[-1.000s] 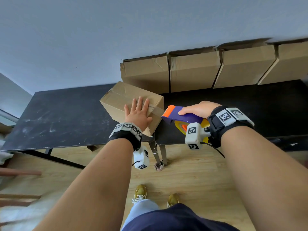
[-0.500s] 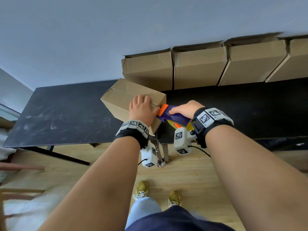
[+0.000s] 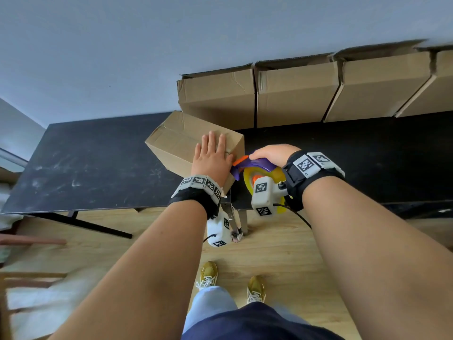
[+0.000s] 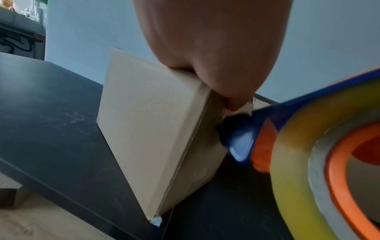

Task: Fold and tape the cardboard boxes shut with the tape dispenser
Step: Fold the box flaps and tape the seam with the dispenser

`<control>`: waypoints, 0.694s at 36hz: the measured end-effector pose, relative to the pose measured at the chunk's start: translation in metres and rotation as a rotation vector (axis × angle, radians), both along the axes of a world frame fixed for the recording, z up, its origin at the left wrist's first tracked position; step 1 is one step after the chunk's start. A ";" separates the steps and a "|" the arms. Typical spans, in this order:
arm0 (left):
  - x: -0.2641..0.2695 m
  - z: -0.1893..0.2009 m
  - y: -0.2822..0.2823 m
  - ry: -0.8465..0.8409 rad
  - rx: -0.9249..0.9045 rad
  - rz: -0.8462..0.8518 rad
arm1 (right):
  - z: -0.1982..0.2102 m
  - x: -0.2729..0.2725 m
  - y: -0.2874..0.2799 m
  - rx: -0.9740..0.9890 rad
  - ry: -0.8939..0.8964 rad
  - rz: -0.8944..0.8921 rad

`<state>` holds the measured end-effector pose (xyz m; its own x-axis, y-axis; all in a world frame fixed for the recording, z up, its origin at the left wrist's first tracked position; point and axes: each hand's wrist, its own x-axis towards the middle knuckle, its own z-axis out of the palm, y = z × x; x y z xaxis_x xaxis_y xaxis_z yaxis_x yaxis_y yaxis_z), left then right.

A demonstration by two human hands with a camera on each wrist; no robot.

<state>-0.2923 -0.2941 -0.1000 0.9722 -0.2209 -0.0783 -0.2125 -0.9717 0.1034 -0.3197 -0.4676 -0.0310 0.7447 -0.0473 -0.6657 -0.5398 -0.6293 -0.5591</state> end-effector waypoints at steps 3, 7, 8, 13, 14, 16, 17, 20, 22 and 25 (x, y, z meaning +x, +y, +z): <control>0.001 -0.002 0.000 -0.007 -0.003 0.003 | -0.006 -0.006 0.001 -0.109 0.031 0.001; 0.002 -0.002 0.002 0.000 -0.009 0.018 | -0.022 -0.012 -0.006 -0.126 0.019 -0.141; 0.001 -0.002 0.001 0.006 -0.006 0.023 | -0.022 -0.012 -0.008 -0.122 0.013 -0.154; -0.001 -0.002 -0.005 0.009 -0.020 0.101 | -0.014 -0.007 -0.011 -0.099 -0.058 -0.232; -0.001 -0.002 -0.006 0.008 -0.030 0.112 | -0.013 -0.006 -0.011 -0.088 -0.075 -0.249; -0.002 -0.003 -0.005 0.008 -0.055 0.150 | -0.009 -0.005 -0.012 -0.068 -0.113 -0.290; -0.004 -0.004 -0.004 0.007 -0.069 0.184 | -0.006 -0.004 -0.011 -0.058 -0.126 -0.308; -0.009 -0.004 -0.003 -0.001 -0.109 0.290 | 0.000 -0.003 -0.006 -0.033 -0.161 -0.311; -0.010 -0.001 -0.001 -0.008 -0.197 0.353 | 0.004 -0.002 0.001 -0.016 -0.176 -0.275; -0.005 0.006 0.007 -0.008 -0.402 0.436 | 0.010 -0.001 0.017 0.005 -0.189 -0.201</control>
